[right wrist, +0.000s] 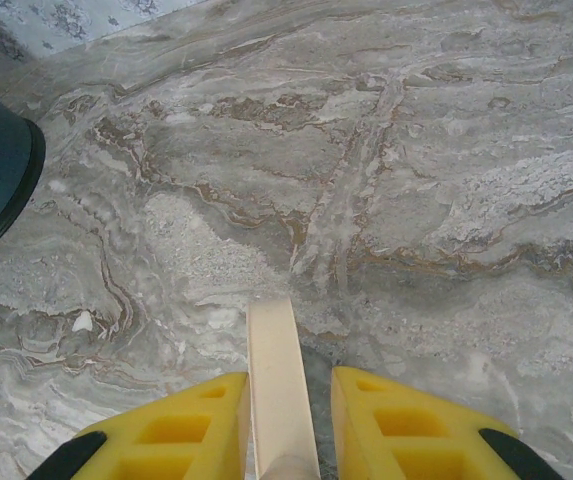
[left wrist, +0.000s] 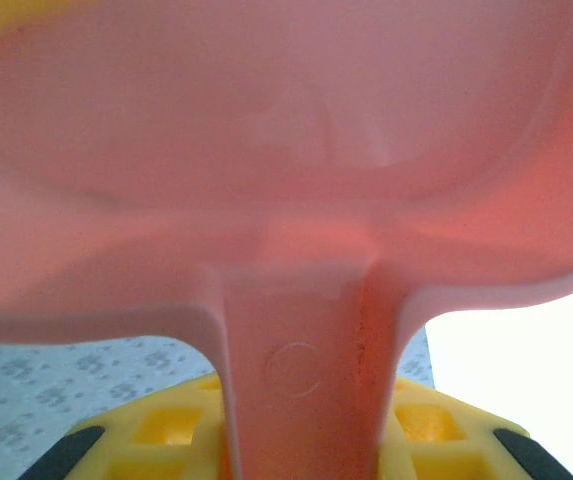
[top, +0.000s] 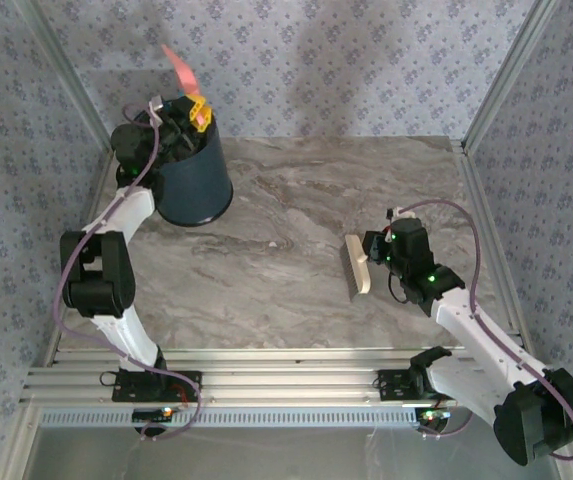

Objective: Sweep away the paper scraps from the table

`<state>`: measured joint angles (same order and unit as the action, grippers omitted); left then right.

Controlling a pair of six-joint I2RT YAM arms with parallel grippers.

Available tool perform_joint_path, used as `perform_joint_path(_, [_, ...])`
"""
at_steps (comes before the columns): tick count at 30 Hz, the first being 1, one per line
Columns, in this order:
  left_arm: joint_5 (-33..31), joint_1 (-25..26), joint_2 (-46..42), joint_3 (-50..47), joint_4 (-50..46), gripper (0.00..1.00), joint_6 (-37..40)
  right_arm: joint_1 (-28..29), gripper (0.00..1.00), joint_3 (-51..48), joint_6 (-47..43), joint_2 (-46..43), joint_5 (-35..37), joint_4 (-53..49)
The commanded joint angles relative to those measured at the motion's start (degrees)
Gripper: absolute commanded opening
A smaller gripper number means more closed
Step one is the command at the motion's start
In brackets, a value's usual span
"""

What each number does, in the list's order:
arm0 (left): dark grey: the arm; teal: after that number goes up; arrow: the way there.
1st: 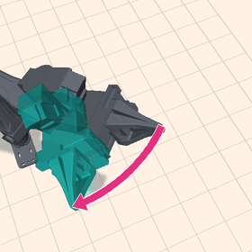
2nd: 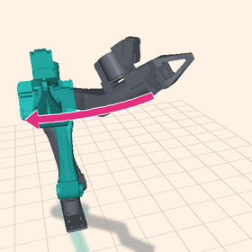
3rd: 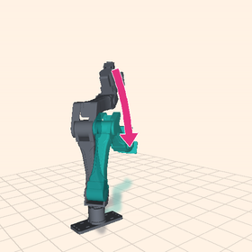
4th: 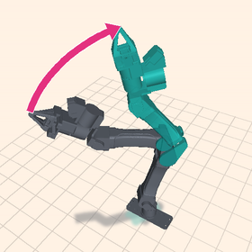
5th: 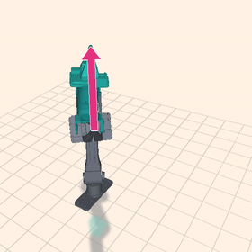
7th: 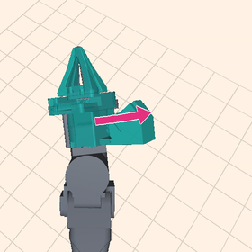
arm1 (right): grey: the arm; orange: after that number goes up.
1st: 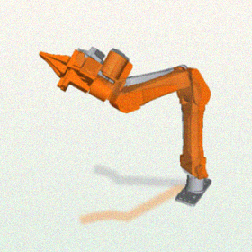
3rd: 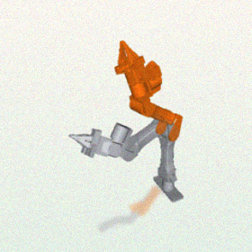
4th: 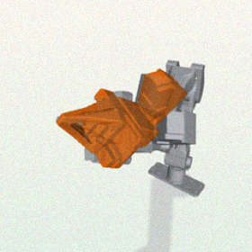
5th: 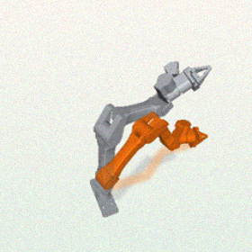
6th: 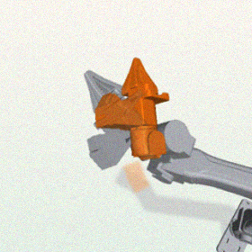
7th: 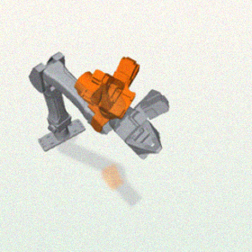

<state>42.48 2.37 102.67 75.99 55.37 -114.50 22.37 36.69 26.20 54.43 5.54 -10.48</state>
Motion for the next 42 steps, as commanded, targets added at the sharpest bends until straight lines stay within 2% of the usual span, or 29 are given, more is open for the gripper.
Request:
perform_joint_path(1, [-3.42, 0.65, 1.37, -0.81, 10.61, 0.00, -5.69, 0.22, 0.00, 1.34, 0.79, 0.23, 0.11, -0.66])
perform_joint_path(12, [-7.71, 1.91, 3.15, -2.15, 17.49, 0.00, -11.15, 0.56, 0.00, 1.68, 0.44, 0.46, 0.53, -0.99])
perform_joint_path(19, [-6.43, 2.01, 2.51, -2.21, 16.43, 0.00, -9.80, 0.57, 0.00, 1.61, 0.35, 0.45, 0.58, -0.89])
perform_joint_path(28, [-0.06, 1.87, -1.40, -1.81, 2.96, 0.00, 2.50, 0.52, 0.00, 1.54, 0.52, 0.15, 0.28, -0.55])
perform_joint_path(33, [2.82, 1.89, -4.30, -1.48, -9.00, 0.00, 12.55, 0.47, 0.00, 1.50, 0.59, -0.11, 0.42, -0.50])
perform_joint_path(42, [4.68, 1.89, -10.66, 5.11, -44.18, 0.00, 39.94, 0.37, 0.00, 1.30, 0.70, -0.03, 0.41, -0.23])
